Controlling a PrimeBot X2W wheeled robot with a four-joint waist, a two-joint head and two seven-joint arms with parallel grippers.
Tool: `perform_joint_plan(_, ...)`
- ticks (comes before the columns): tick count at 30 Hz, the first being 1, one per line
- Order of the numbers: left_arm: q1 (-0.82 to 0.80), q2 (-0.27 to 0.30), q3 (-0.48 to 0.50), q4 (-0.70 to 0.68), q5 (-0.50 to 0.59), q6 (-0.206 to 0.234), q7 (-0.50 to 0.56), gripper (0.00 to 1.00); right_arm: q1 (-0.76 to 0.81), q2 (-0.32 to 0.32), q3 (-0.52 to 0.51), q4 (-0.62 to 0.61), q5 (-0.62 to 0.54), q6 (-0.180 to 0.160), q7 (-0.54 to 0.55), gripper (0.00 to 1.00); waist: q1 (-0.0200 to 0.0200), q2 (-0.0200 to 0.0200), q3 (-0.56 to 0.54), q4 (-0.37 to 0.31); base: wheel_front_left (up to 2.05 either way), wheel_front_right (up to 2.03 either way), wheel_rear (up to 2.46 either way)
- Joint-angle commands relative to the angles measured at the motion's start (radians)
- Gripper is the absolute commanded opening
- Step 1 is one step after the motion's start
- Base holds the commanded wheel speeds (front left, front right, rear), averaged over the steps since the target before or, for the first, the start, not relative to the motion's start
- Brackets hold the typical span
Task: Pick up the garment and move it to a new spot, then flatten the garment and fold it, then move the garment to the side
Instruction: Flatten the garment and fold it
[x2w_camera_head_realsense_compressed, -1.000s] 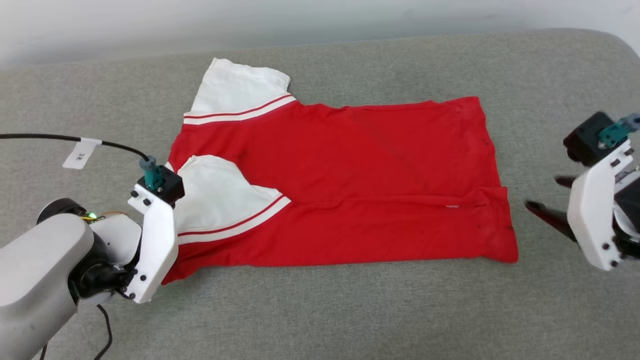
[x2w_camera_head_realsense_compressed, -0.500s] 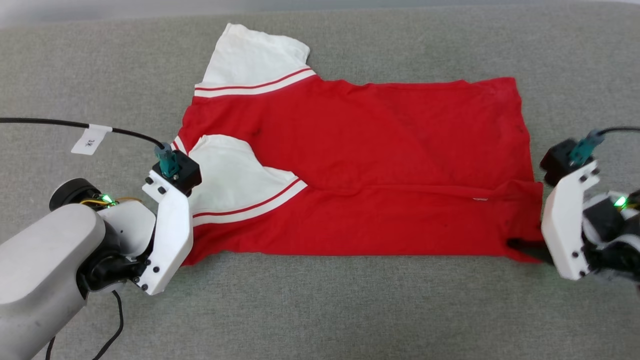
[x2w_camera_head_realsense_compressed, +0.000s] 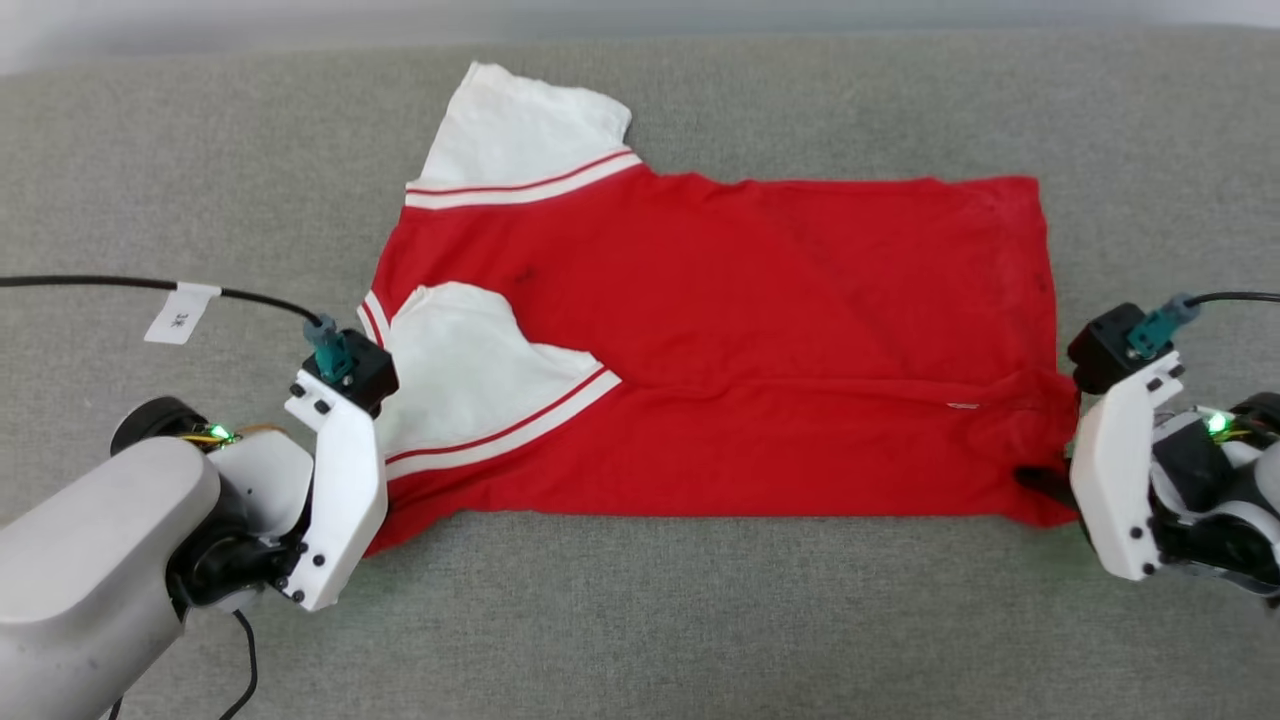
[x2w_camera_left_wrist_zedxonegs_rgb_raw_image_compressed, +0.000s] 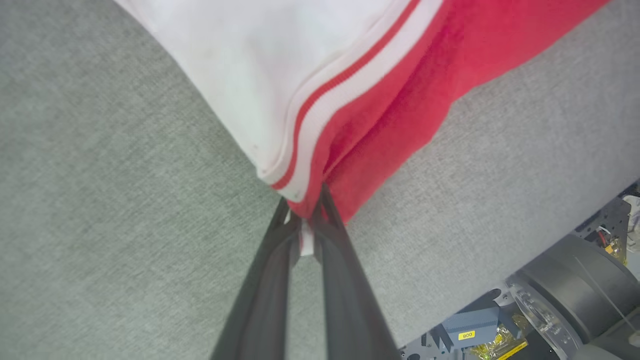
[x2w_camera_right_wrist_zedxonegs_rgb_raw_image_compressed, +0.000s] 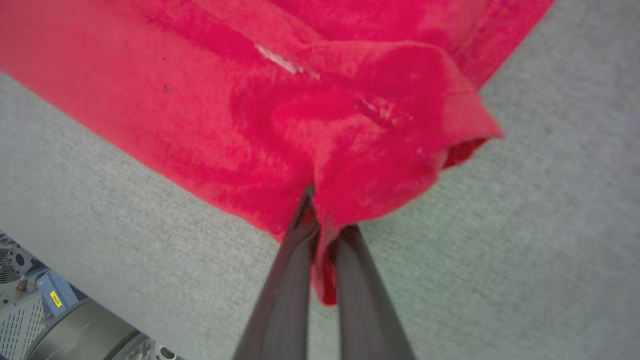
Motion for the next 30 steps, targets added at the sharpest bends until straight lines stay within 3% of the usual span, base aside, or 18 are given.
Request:
perform_joint_plan(1, 0.016, 0.007, 0.001, 0.003, -0.007, -0.004, -0.008, 0.00, 0.002, -0.027, 0.007, -0.013, 0.009, 0.000, -0.014, 0.00, 0.0000, 0.0000, -0.028, -0.004, 0.00, 0.00, 0.00)
perform_joint_plan(13, 0.152, 0.088, -0.031, -0.094, -0.059, 0.004, -0.029, 0.00, 0.126, -0.223, 0.061, -0.180, 0.087, 0.000, -0.029, 0.00, 0.0000, 0.0000, -0.132, 0.000, 0.00, 0.00, 0.00)
perform_joint_plan(20, 0.213, 0.092, -0.060, -0.101, -0.060, 0.023, -0.039, 0.00, 0.208, -0.212, 0.068, -0.148, 0.084, 0.000, -0.041, 0.01, 0.0000, 0.0000, -0.114, -0.005, 0.00, 0.00, 0.00)
perform_joint_plan(21, 0.215, 0.087, -0.054, -0.098, -0.060, 0.030, -0.049, 0.17, 0.210, -0.203, 0.066, -0.137, 0.078, 0.000, -0.052, 0.43, 0.0000, 0.0000, -0.111, -0.005, 0.00, 0.00, 0.00)
perform_joint_plan(22, 0.212, 0.082, -0.048, -0.093, -0.054, 0.035, -0.065, 1.00, 0.211, -0.192, 0.057, -0.126, 0.072, 0.000, -0.064, 1.00, 0.0000, 0.0000, -0.109, -0.005, 0.00, 0.00, 0.00)
perform_joint_plan(30, 0.152, 0.085, 0.021, -0.088, -0.025, 0.050, -0.176, 1.00, 0.177, -0.147, -0.034, -0.126, -0.015, 0.000, -0.265, 1.00, 0.0000, 0.0000, -0.124, -0.014, 0.00, 0.00, 0.00)
